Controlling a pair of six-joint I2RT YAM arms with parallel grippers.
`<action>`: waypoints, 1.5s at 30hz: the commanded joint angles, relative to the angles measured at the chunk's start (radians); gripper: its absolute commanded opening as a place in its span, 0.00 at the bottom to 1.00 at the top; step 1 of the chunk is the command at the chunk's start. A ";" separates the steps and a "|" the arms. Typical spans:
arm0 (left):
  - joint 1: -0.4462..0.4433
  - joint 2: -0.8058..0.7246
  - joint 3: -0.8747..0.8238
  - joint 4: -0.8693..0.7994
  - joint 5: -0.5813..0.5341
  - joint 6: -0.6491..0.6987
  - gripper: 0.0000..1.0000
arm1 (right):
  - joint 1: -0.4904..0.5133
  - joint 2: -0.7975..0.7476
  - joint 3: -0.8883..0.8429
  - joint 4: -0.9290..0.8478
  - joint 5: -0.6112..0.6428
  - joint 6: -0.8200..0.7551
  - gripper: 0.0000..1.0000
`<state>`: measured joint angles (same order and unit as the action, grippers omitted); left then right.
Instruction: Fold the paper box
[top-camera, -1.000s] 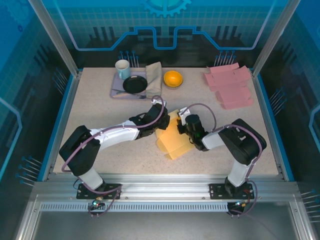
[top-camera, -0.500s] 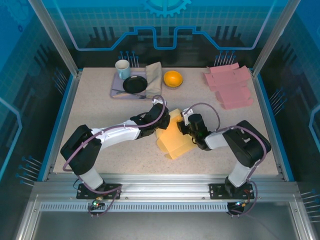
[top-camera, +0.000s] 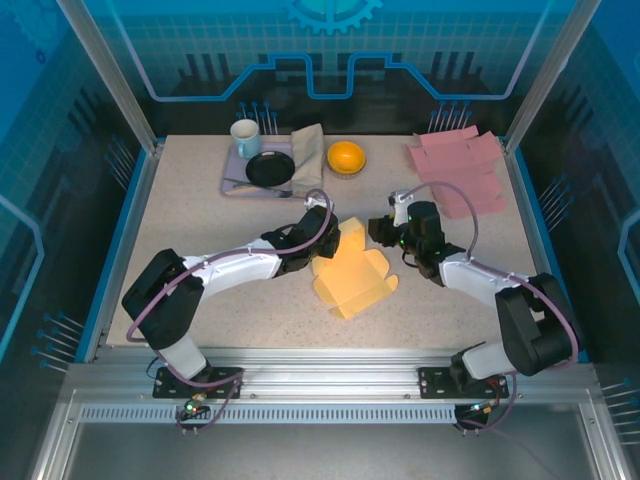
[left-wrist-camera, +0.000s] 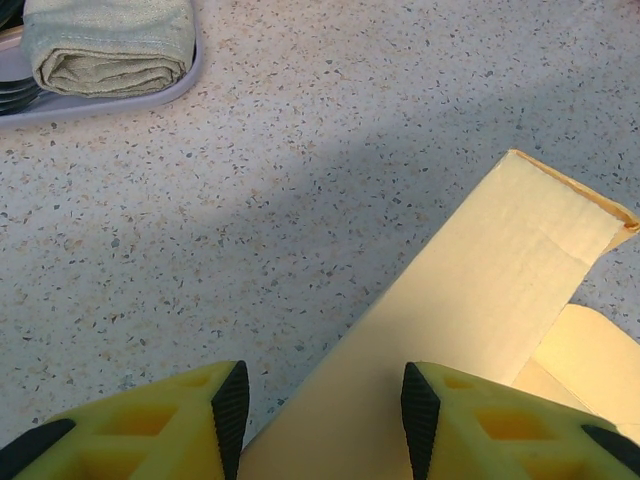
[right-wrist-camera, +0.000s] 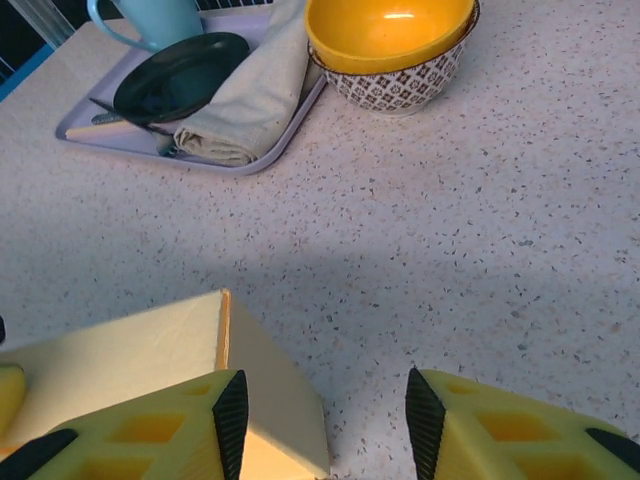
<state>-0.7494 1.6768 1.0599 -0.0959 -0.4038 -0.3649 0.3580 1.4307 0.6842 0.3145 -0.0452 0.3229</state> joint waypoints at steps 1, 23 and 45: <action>-0.007 0.037 0.004 -0.094 -0.004 0.012 0.47 | -0.007 0.029 0.080 -0.134 -0.084 0.044 0.48; -0.020 0.022 0.054 -0.118 -0.018 0.023 0.48 | 0.076 0.193 0.183 -0.214 -0.064 0.017 0.37; -0.056 -0.536 -0.539 0.205 0.085 0.087 0.63 | 0.128 0.177 0.142 -0.270 0.120 0.113 0.32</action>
<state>-0.7898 1.1519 0.6014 -0.0246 -0.3626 -0.3214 0.4744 1.5818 0.8436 0.1757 0.0250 0.4137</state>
